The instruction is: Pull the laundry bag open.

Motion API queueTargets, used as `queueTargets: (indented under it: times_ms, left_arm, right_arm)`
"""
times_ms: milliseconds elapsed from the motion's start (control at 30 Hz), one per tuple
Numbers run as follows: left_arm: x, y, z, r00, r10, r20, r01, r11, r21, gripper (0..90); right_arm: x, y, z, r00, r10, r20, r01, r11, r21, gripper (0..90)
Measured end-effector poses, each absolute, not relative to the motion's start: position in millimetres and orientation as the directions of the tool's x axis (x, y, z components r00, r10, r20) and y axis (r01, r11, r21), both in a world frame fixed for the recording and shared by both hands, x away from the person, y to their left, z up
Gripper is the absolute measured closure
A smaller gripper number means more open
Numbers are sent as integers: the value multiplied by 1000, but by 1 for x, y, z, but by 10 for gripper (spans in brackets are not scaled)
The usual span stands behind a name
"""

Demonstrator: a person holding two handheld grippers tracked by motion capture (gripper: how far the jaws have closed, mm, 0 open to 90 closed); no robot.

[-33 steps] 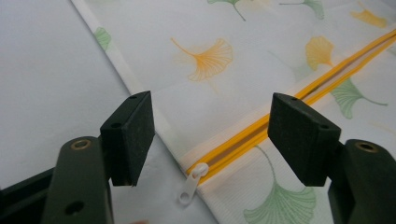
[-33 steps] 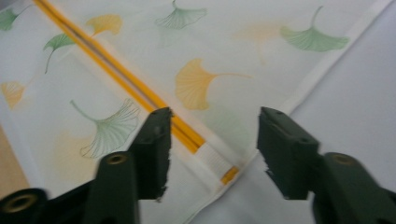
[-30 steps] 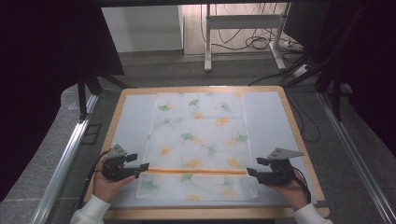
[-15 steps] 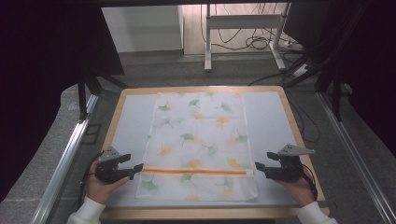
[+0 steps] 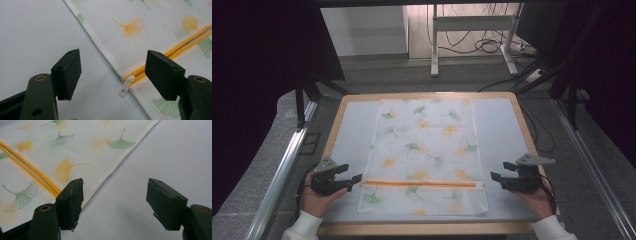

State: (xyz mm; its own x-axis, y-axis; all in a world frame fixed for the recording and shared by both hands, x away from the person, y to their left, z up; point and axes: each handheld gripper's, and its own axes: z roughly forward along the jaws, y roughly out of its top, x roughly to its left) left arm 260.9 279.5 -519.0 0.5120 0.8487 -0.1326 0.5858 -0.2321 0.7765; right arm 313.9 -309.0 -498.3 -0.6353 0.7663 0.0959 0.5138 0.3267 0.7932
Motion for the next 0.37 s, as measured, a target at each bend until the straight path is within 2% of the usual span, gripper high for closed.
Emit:
queueTargets:
  times_ms: [367]
  left_arm:
    - [261,281,-520,512,847,-138,587,-228,776,282]
  right_arm:
    - [313,-307,-498,-643,761,91,504,330,798,275]
